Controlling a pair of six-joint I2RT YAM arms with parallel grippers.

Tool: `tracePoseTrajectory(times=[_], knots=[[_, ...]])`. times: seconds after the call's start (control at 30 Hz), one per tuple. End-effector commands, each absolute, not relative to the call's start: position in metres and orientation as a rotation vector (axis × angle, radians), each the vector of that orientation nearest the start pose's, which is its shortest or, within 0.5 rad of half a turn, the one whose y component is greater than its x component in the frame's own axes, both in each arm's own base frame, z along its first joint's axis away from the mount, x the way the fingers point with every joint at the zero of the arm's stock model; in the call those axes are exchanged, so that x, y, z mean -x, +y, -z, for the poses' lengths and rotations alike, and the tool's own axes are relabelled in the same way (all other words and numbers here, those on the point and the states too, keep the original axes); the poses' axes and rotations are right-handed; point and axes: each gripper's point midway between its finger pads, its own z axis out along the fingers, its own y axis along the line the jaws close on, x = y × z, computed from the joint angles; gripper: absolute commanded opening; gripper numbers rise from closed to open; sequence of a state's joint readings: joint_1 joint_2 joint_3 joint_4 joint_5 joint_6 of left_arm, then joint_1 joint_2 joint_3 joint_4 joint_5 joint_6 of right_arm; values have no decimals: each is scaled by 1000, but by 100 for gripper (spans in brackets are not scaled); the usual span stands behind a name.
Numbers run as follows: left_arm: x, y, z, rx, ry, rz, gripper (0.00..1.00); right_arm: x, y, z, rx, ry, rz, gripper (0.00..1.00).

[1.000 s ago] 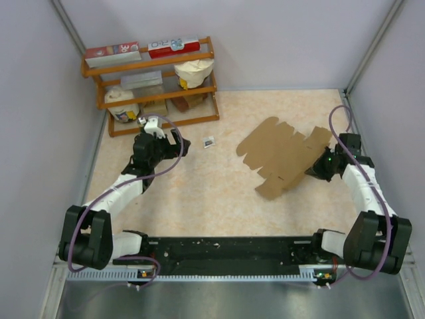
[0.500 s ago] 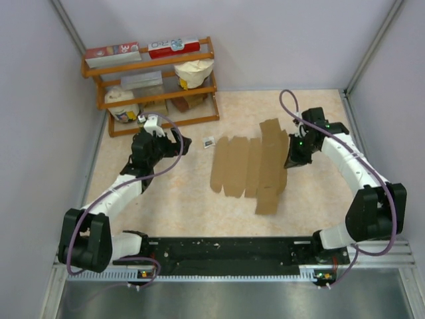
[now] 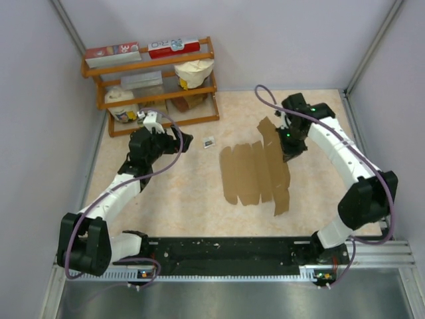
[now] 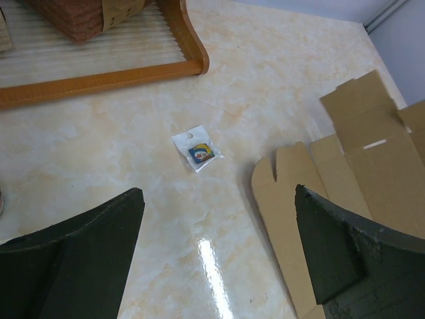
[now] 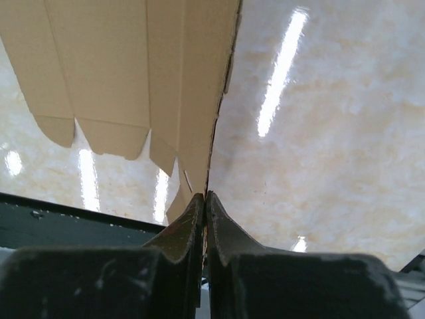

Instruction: Fold the paper box

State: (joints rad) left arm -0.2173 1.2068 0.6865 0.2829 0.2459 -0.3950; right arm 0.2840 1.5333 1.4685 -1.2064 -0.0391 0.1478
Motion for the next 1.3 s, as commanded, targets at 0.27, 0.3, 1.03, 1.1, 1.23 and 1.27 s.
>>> tracePoseTrajectory(times=[0.27, 0.3, 1.03, 1.1, 1.23, 1.27], knots=[[-374, -171, -279, -162, 1629, 899, 89, -278, 178, -183, 872, 2727, -61, 0], [-374, -176, -283, -188, 1620, 942, 84, -276, 181, -185, 890, 2710, -84, 0], [-320, -231, -282, -867, 1343, 1555, 77, -234, 208, -211, 1101, 2521, -352, 0], [-319, -233, -277, -887, 1348, 1565, 76, -235, 208, -211, 1098, 2519, -353, 0], [-321, -238, -266, -893, 1374, 1557, 74, -232, 210, -210, 1106, 2520, -366, 0], [-325, -240, -262, -879, 1391, 1541, 74, -233, 210, -210, 1106, 2521, -365, 0]])
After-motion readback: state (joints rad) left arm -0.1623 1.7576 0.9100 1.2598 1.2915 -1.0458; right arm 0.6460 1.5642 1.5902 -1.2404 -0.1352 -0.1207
